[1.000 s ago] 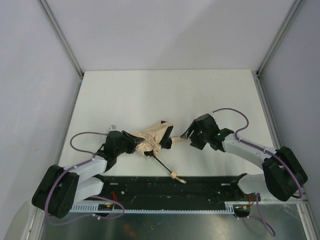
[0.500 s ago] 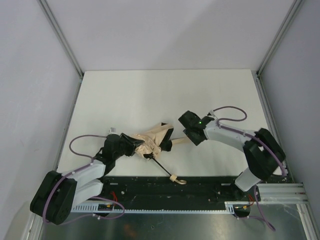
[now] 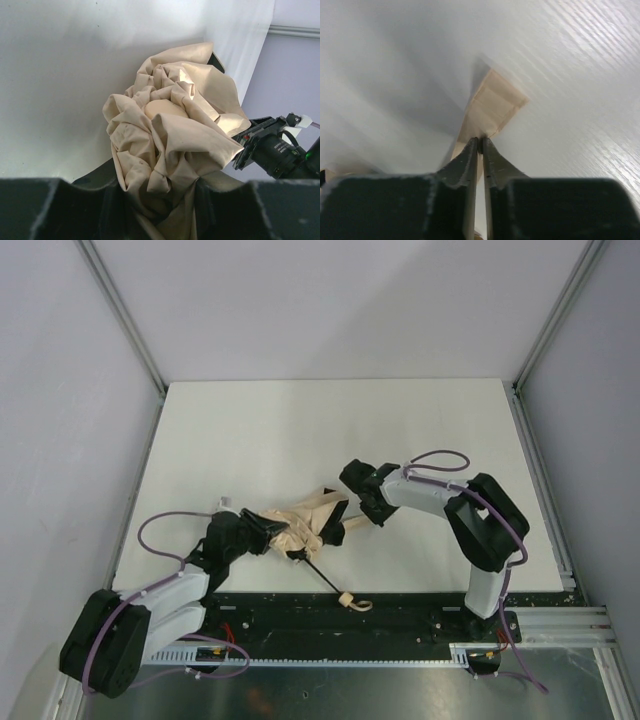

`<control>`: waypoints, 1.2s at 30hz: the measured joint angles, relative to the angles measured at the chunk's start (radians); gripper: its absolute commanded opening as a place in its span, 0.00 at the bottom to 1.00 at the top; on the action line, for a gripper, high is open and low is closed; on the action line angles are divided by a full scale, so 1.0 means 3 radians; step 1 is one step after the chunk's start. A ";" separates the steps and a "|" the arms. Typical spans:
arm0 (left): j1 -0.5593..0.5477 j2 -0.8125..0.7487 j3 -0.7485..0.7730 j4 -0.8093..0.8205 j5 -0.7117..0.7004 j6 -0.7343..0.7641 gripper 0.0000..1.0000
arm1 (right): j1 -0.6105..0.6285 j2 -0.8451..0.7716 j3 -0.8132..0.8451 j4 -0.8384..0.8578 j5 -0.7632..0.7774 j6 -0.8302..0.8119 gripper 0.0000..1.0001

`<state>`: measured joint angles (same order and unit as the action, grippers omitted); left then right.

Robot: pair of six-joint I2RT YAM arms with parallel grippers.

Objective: Put away the umbrella

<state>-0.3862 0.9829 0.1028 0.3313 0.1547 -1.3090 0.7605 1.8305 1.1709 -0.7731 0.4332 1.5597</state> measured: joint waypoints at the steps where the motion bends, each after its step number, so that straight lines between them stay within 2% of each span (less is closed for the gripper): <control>1: -0.0003 0.0000 -0.0003 0.0000 0.0010 0.0001 0.00 | -0.0001 0.0027 0.0024 0.0010 0.0005 0.0008 0.02; 6: -0.0009 0.0001 -0.0014 0.0011 0.0057 0.0024 0.00 | -0.0036 0.0161 0.0144 0.0328 0.0075 -0.0200 0.00; 12: -0.0031 -0.0055 -0.0121 0.0081 0.0108 0.0028 0.00 | -0.0210 0.0369 0.0170 0.1522 -0.0064 -0.1011 0.00; 16: -0.0036 -0.0080 -0.0145 0.0100 0.0107 0.0023 0.00 | -0.0276 0.0540 0.0240 0.2036 -0.0200 -0.1306 0.00; 24: -0.0065 -0.0033 -0.0145 0.0158 0.0080 -0.0014 0.00 | -0.0375 0.0805 0.0329 0.2736 -0.0434 -0.1559 0.00; 30: -0.0088 0.0083 -0.0144 0.0195 0.0029 -0.0117 0.00 | -0.0488 0.0938 0.0487 0.2843 -0.0511 -0.1726 0.00; 32: -0.0089 0.0200 -0.0125 0.0220 0.0018 -0.0156 0.00 | -0.0529 0.0975 0.0562 0.2839 -0.0635 -0.1874 0.12; 36: -0.0102 0.0472 0.0009 0.0238 0.0047 -0.0184 0.00 | -0.0632 0.0970 0.0633 0.2827 -0.1169 -0.2298 0.68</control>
<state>-0.4168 1.1244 0.1055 0.4026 0.1688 -1.3643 0.5709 2.1216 1.3609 0.0750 0.0826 0.8703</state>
